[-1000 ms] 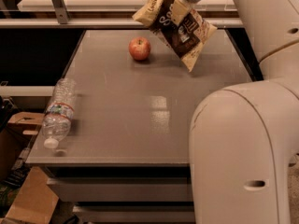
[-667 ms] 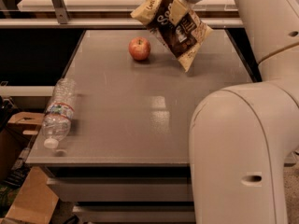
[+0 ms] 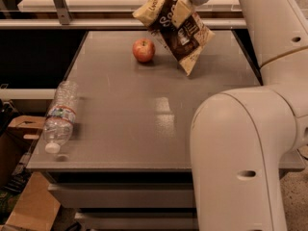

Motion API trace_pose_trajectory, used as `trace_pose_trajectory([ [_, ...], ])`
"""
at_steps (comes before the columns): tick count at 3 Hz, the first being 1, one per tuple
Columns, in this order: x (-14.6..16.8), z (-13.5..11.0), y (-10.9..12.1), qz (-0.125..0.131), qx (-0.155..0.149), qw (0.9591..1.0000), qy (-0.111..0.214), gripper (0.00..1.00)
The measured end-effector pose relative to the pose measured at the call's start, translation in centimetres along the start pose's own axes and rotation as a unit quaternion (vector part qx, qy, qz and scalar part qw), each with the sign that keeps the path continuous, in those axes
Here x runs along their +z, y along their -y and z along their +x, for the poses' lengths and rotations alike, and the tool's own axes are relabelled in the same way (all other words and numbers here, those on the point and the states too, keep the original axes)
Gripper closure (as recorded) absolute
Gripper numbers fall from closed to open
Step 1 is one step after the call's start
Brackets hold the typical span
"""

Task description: Move brown chip bag near apple

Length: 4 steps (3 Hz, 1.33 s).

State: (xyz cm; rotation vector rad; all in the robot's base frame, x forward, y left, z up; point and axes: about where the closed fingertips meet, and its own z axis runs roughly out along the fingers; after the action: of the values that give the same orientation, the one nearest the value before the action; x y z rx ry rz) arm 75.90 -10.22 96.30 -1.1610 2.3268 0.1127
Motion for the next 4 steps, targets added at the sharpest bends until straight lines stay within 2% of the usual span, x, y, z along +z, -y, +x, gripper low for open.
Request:
trace_pose_trajectory([
  [2,0.0,0.5,1.1,0.008,0.013,0.9999,0.000,0.13],
  [3,0.2,0.6,1.4,0.007,0.017,0.9998,0.002,0.00],
  [4,0.5,0.6,1.5,0.004,0.017,0.9998,0.004,0.00],
])
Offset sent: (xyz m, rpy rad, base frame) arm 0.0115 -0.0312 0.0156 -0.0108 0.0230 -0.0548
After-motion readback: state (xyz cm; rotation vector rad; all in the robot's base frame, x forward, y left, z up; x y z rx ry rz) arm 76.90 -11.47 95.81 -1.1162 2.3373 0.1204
